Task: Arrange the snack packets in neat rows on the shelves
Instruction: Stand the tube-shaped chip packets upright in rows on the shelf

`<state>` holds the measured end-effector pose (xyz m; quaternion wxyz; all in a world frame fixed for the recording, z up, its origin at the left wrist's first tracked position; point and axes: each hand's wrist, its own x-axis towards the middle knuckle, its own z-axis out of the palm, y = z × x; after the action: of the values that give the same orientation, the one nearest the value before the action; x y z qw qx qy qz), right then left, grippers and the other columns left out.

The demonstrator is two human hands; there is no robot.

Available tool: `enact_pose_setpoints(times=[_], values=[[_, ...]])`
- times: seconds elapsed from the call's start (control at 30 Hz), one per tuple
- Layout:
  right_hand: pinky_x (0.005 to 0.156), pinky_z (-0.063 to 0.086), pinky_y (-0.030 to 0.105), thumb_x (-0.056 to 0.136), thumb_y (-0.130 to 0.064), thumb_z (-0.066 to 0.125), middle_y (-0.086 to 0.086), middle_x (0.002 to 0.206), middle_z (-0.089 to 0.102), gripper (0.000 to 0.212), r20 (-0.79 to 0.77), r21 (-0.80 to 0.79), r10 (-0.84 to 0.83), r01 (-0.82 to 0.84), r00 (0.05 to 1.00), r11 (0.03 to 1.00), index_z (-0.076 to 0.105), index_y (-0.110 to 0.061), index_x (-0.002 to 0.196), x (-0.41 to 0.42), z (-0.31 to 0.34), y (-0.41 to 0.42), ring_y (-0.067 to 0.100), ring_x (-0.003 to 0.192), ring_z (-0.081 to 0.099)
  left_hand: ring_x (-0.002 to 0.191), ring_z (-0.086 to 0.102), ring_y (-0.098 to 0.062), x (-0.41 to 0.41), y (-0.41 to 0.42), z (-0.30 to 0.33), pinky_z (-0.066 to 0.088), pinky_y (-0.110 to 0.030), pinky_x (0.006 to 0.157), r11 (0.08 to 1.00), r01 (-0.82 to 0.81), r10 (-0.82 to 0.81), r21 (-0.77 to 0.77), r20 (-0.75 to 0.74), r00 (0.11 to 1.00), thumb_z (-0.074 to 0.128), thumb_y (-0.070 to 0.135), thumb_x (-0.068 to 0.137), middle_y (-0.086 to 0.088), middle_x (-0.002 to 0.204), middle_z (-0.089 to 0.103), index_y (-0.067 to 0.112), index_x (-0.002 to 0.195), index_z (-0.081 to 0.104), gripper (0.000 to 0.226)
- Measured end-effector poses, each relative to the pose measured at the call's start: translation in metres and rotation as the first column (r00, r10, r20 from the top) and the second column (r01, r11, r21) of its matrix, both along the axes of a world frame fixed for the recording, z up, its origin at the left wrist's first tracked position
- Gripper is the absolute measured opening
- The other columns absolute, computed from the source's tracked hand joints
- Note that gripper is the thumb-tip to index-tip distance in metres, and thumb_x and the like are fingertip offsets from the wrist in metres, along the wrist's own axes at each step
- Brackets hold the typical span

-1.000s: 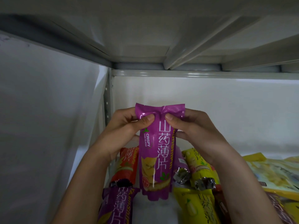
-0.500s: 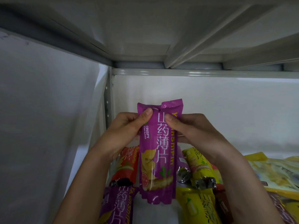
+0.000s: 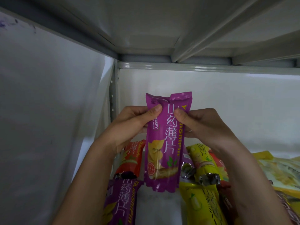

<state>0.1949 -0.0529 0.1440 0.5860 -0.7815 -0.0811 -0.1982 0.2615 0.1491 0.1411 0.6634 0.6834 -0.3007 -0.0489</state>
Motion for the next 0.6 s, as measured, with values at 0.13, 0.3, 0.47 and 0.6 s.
enact_pose_setpoints(times=[0.13, 0.3, 0.47, 0.6], values=[[0.084, 0.065, 0.036, 0.074, -0.059, 0.069, 0.005, 0.090, 0.081, 0.061, 0.030, -0.046, -0.047, 0.048, 0.998, 0.998, 0.081, -0.003, 0.094, 0.0021, -0.0003, -0.0006, 0.022, 0.088, 0.079, 0.107, 0.076, -0.021, -0.0002, -0.0016, 0.0003, 0.057, -0.037, 0.099, 0.999, -0.014, 0.014, -0.029, -0.005, 1.000, 0.069, 0.045, 0.086, -0.006, 0.110, 0.080, 0.012, 0.116, 0.078, 0.045], [0.087, 0.062, 0.029, 0.083, -0.061, 0.061, 0.000, 0.098, 0.082, 0.065, -0.109, -0.073, 0.064, -0.072, 0.992, 0.995, 0.079, -0.004, 0.107, -0.0019, 0.0019, 0.0043, 0.014, 0.095, 0.078, 0.103, 0.077, -0.022, -0.0005, 0.0013, 0.0017, 0.062, -0.026, 0.087, 0.992, -0.070, 0.072, -0.101, 0.016, 0.997, 0.067, 0.039, 0.091, -0.008, 0.107, 0.081, 0.008, 0.115, 0.078, 0.041], [0.092, 0.061, 0.051, 0.079, -0.068, 0.064, 0.028, 0.105, 0.073, 0.085, 0.010, -0.143, -0.025, 0.026, 1.000, 0.989, 0.070, 0.013, 0.104, 0.0034, -0.0028, 0.0051, 0.037, 0.098, 0.075, 0.107, 0.076, -0.019, -0.0034, 0.0026, 0.0043, 0.060, -0.029, 0.096, 0.996, 0.038, -0.043, -0.083, -0.055, 0.998, 0.064, 0.044, 0.089, -0.007, 0.112, 0.080, 0.008, 0.121, 0.074, 0.049], [0.086, 0.065, 0.038, 0.090, -0.054, 0.064, 0.006, 0.094, 0.081, 0.055, -0.025, -0.034, -0.007, 0.006, 1.000, 0.999, 0.079, -0.002, 0.099, 0.0012, 0.0003, 0.0067, 0.020, 0.089, 0.079, 0.109, 0.076, -0.020, -0.0038, 0.0033, 0.0022, 0.059, -0.034, 0.100, 0.998, 0.065, -0.065, 0.018, -0.040, 0.997, 0.068, 0.039, 0.089, -0.006, 0.114, 0.079, 0.011, 0.120, 0.074, 0.043]])
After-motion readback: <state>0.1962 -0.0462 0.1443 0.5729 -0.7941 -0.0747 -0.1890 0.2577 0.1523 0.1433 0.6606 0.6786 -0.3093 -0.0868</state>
